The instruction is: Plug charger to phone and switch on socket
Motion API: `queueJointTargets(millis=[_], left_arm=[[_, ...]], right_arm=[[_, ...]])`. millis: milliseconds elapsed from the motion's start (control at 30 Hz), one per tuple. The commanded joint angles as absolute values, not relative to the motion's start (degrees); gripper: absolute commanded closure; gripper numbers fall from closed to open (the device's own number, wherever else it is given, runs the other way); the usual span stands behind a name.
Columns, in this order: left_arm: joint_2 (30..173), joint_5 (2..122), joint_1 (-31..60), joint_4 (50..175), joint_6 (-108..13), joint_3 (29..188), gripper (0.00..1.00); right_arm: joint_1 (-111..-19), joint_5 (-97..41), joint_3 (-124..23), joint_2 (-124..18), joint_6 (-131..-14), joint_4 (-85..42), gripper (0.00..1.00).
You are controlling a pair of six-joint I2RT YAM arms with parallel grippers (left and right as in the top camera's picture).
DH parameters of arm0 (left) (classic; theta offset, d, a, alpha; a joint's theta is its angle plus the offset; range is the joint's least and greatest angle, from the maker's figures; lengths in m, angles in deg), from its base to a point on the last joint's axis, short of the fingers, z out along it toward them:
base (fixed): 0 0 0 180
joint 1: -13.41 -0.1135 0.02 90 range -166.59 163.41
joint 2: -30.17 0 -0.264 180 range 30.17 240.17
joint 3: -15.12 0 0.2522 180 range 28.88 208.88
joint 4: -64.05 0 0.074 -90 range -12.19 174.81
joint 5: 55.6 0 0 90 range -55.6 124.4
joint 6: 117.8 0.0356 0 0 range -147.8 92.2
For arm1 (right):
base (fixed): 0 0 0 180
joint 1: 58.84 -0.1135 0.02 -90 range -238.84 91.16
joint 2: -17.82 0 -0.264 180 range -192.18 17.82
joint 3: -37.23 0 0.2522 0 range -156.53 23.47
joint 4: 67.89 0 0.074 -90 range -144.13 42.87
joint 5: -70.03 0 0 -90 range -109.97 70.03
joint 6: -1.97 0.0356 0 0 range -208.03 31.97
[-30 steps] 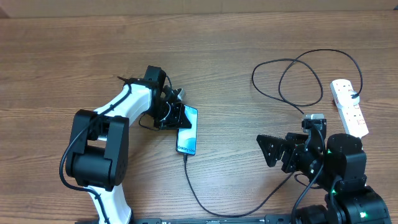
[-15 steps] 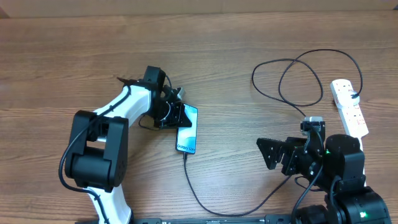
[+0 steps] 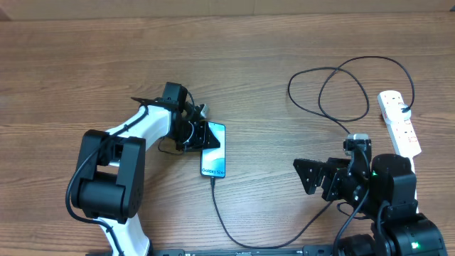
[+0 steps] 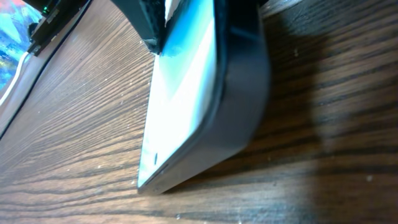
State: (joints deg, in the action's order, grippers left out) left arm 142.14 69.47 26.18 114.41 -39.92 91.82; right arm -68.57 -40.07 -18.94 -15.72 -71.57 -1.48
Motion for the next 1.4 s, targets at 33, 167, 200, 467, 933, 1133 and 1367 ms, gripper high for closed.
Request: queueJointTargets(millis=[33, 167, 200, 467, 933, 1133, 1367], left_arm=[[145.24, 56.82, 26.55, 115.46, -40.69, 88.95, 0.77], [145.24, 56.49, 26.55, 115.46, -40.71, 88.95, 0.76], [145.24, 56.47, 26.55, 115.48, -40.71, 88.95, 0.76], [145.24, 56.45, 26.55, 116.18, -40.73, 88.95, 0.76], [145.24, 54.94, 26.55, 116.86, -42.46, 88.95, 0.60], [145.24, 54.72, 26.55, 117.12, -42.90, 88.95, 0.55], [145.24, 52.84, 26.55, 118.15, -43.55, 88.95, 0.50]], right_arm=[[-68.46, -39.48, -19.66, -15.68, -71.63, -1.68, 0.00], [-68.46, -39.45, -19.66, -15.68, -71.63, -1.70, 0.00], [-68.46, -39.45, -19.66, -15.68, -71.63, -1.70, 0.00], [-68.46, -38.75, -19.66, -15.68, -71.65, -1.75, 0.00], [-68.46, -38.40, -19.66, -15.68, -71.63, -2.16, 0.00], [-68.46, -38.38, -19.66, -15.68, -71.63, -2.16, 0.00], [-68.46, -38.38, -19.66, -15.68, -71.63, -2.16, 0.00]])
